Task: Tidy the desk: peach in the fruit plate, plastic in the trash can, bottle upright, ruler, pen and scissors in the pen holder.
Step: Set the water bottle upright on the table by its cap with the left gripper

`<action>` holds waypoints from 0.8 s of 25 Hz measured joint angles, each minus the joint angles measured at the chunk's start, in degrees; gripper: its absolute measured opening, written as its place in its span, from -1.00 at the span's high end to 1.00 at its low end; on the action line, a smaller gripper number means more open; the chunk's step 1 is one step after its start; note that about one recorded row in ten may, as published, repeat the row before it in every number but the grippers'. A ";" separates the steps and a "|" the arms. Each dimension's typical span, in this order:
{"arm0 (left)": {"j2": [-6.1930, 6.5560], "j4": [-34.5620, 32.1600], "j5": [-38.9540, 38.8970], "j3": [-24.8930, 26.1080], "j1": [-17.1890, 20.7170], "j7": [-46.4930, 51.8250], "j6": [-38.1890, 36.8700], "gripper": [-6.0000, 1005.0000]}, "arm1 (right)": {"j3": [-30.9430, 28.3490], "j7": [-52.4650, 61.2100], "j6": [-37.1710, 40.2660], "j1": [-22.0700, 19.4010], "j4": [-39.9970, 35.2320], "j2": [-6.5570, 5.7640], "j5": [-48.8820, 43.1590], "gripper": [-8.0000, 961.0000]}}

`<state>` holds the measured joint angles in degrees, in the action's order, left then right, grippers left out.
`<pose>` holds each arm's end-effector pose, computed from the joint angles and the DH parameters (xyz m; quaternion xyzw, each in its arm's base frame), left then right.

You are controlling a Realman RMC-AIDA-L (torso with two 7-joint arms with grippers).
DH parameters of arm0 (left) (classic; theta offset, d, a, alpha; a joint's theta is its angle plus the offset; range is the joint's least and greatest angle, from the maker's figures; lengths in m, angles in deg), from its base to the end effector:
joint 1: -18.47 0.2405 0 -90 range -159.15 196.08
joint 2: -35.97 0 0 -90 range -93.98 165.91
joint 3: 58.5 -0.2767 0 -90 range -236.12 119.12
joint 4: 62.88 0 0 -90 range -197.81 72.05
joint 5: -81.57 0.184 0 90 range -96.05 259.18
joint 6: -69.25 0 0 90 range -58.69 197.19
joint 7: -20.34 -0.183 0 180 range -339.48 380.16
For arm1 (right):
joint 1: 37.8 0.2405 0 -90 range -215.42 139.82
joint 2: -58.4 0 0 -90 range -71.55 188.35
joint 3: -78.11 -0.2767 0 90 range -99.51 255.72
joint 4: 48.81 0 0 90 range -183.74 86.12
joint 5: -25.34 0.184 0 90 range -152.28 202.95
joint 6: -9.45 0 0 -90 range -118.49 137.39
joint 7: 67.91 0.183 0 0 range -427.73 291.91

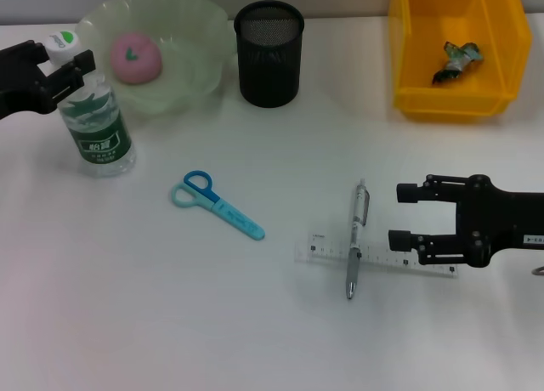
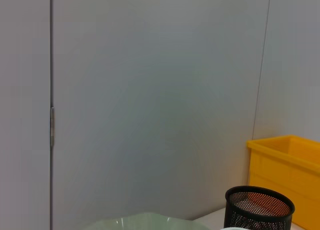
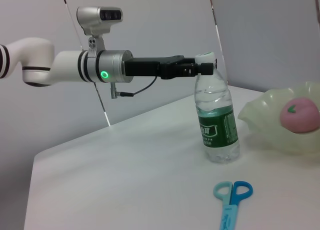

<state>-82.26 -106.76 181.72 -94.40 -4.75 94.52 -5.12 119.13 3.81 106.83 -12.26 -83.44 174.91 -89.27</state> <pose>-0.2949 0.3683 0.0297 -0.8620 -0.2292 -0.2626 0.3680 0.2680 0.2872 -0.0384 -0.9480 0.1851 0.2459 0.0814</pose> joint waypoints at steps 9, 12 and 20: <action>-0.09 0.56 -0.31 0.36 -0.42 0.35 0.21 -0.11 | 0.03 0.00 0.00 0.04 0.00 -0.18 0.00 -0.58; -0.13 0.67 -0.31 0.24 -0.50 0.21 0.33 -0.12 | 0.03 0.00 0.00 0.04 0.00 -0.22 0.00 -0.58; -0.02 0.38 -3.57 0.45 -0.32 0.57 -2.76 -0.56 | -0.17 0.00 0.00 0.04 0.00 -0.36 0.00 -0.58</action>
<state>-82.28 -106.38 178.15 -93.95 -5.08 95.09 -7.87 118.95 3.81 106.83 -12.22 -83.44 174.55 -89.27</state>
